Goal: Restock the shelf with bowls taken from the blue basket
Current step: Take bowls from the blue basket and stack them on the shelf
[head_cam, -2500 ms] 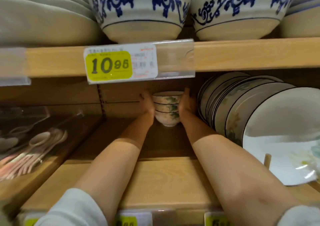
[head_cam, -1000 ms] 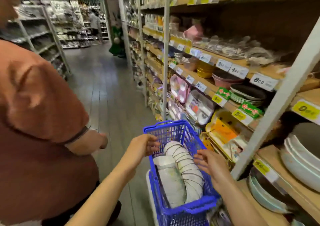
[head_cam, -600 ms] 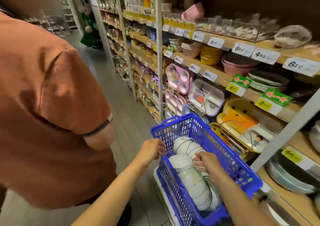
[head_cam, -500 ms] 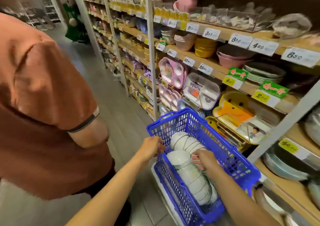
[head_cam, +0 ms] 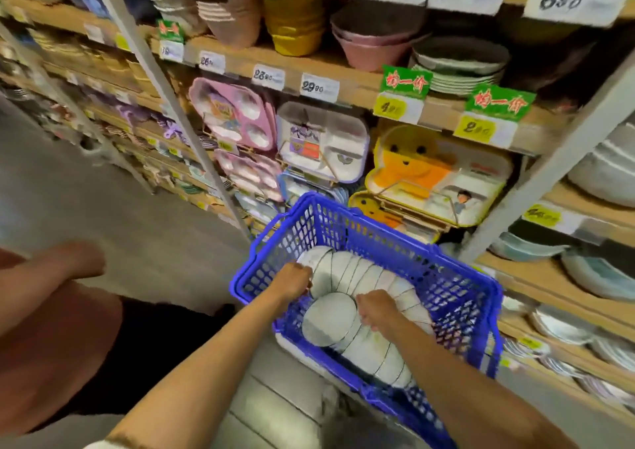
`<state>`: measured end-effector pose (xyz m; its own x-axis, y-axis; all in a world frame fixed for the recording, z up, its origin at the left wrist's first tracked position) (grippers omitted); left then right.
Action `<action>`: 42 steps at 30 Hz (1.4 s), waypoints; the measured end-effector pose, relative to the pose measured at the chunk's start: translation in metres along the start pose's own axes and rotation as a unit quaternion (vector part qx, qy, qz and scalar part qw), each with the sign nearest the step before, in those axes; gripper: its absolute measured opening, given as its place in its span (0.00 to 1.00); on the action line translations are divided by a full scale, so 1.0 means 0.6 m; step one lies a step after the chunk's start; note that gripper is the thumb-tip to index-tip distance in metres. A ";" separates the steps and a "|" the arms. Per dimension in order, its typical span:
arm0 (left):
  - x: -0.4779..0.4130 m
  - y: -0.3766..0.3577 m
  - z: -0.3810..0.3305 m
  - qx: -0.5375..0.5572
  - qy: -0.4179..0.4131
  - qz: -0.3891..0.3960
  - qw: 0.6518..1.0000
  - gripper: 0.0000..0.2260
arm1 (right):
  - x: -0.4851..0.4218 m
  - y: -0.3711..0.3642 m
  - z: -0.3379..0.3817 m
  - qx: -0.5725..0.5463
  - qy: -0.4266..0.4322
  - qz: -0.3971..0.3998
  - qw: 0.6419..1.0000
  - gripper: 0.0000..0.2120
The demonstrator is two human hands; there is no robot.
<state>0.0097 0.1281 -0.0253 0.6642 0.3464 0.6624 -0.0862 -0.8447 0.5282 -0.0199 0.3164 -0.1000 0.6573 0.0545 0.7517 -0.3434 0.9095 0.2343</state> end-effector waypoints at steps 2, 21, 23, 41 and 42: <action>-0.038 -0.005 0.003 -0.043 -0.003 0.014 0.999 0.10 | -0.010 -0.005 0.002 0.042 0.007 -0.003 0.999 0.10; -0.188 -0.120 0.118 -0.286 -0.056 0.288 0.912 0.15 | -0.036 -0.085 -0.007 0.380 0.013 -0.176 0.908 0.24; -0.197 -0.128 0.126 -0.285 -0.047 0.305 0.907 0.17 | -0.040 -0.084 -0.009 0.370 0.008 -0.187 0.910 0.24; -0.159 -0.014 -0.022 -0.266 -0.108 0.299 0.910 0.23 | 0.038 -0.027 0.055 -0.176 0.103 -0.203 0.958 0.16; -0.151 -0.002 -0.049 -0.282 -0.134 0.304 0.900 0.20 | 0.051 -0.019 0.067 -0.260 0.115 -0.195 0.939 0.15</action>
<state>-0.0722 0.1099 -0.0703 0.5160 -0.2839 0.8082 -0.8072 -0.4768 0.3479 -0.0227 0.2910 -0.0546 0.8127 -0.2920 0.5043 0.2884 0.9535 0.0874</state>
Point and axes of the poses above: each hand's wrist, its own x-axis away from the middle knuckle, its own y-axis out of the back of the hand, z = x × y, the point moved 5 cm from there along -x, towards the middle knuckle, and after that the axes turned 13 degrees about -x, right-handed, at the moved point
